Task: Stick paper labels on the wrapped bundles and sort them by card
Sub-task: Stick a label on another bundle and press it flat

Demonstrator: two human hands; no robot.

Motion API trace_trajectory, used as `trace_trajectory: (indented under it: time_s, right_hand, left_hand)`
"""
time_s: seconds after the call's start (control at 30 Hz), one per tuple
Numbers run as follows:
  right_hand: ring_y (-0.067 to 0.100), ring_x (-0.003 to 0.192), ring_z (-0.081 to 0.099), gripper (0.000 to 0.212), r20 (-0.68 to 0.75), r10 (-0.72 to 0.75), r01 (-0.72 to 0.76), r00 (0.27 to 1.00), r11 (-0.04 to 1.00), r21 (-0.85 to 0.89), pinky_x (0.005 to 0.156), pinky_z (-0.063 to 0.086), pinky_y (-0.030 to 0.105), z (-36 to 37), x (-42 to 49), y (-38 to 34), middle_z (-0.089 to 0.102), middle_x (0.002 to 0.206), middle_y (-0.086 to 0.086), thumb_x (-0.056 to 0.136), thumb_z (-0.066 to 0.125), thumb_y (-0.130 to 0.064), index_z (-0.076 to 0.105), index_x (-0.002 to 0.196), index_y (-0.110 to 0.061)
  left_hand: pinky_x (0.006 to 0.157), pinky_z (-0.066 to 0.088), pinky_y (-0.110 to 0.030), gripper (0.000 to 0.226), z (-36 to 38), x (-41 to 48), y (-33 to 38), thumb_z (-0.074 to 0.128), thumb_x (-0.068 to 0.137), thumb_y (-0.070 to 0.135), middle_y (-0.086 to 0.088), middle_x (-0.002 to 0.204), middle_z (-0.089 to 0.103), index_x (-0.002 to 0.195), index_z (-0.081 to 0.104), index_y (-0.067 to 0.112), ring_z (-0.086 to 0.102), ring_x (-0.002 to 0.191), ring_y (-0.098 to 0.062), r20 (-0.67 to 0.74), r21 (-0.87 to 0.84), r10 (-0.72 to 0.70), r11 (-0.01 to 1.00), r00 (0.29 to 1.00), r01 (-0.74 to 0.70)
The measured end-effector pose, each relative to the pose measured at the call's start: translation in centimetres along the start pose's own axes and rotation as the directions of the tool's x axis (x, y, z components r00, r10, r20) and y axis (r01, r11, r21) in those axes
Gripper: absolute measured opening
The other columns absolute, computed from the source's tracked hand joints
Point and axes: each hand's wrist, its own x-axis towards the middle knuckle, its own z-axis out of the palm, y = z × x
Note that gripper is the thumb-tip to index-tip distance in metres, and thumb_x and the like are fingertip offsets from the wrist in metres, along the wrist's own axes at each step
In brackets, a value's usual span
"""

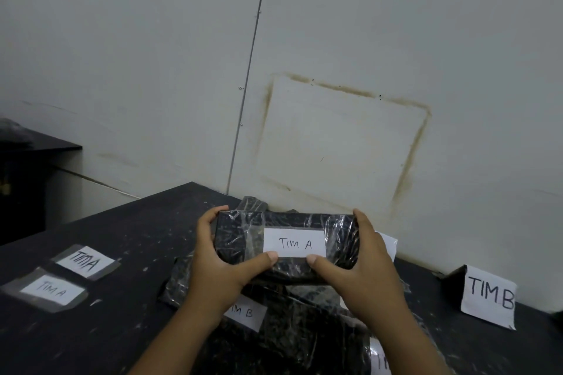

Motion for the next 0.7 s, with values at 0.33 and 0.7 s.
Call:
trace_trajectory:
  time_s: [0.33, 0.7]
  right_hand:
    - [0.012, 0.117, 0.047, 0.079, 0.035, 0.025, -0.027, 0.999, 0.999, 0.039, 0.096, 0.042, 0.034, -1.0, 0.3, 0.5, 0.041, 0.141, -0.006, 0.081, 0.062, -0.033, 0.018, 0.147, -0.031]
    - [0.023, 0.127, 0.042, 0.131, -0.026, 0.135, -0.137, 0.991, 0.973, -0.187, 0.087, 0.045, 0.037, 1.1, -0.3, -1.2, 0.025, 0.147, 0.004, 0.053, 0.059, -0.081, -0.014, 0.146, -0.025]
  left_hand:
    - [0.093, 0.038, -0.033, 0.086, 0.0, 0.0, -0.3, 0.09, 0.056, 0.02, 0.029, 0.12, 0.04, 0.122, 0.04, 0.044, 0.044, 0.115, -0.008, 0.025, -0.085, -0.012, 0.996, 1.0, 0.014]
    - [0.097, 0.046, -0.033, 0.095, 0.3, -0.4, 0.1, 0.09, 0.039, 0.047, 0.028, 0.125, 0.047, 0.118, 0.038, 0.055, 0.05, 0.117, 0.003, 0.043, 0.023, 0.064, 0.998, 0.997, -0.065]
